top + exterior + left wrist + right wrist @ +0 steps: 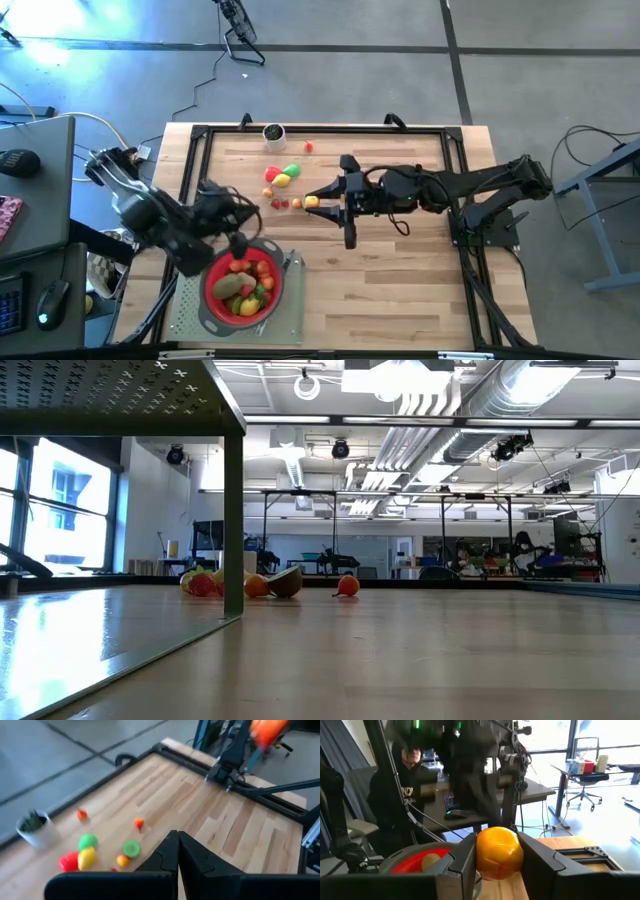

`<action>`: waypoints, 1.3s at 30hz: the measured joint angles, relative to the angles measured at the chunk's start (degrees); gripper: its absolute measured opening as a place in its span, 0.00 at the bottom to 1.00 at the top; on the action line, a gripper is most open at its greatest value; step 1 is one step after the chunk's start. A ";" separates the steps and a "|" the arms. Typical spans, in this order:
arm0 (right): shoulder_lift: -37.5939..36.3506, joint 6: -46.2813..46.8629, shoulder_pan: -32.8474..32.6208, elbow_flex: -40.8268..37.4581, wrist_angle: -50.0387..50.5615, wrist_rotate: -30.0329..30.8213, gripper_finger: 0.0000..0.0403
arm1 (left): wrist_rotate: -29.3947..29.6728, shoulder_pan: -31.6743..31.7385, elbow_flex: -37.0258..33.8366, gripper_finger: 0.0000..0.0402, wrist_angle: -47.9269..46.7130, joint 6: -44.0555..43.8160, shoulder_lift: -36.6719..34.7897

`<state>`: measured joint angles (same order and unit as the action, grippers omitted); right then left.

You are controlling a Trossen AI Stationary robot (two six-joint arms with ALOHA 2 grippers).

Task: Pick & Place Fruit
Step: Put the pear into the red strainer bowl on the shelf

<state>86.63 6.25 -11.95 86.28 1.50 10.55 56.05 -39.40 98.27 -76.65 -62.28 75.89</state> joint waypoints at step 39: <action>-0.07 -3.09 2.36 0.00 3.98 -2.11 0.29 | -52.96 35.82 -37.92 0.01 74.20 8.89 -18.24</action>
<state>86.56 3.16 -9.58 86.28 5.48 8.45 3.09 -3.58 60.36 -2.45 -53.39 57.65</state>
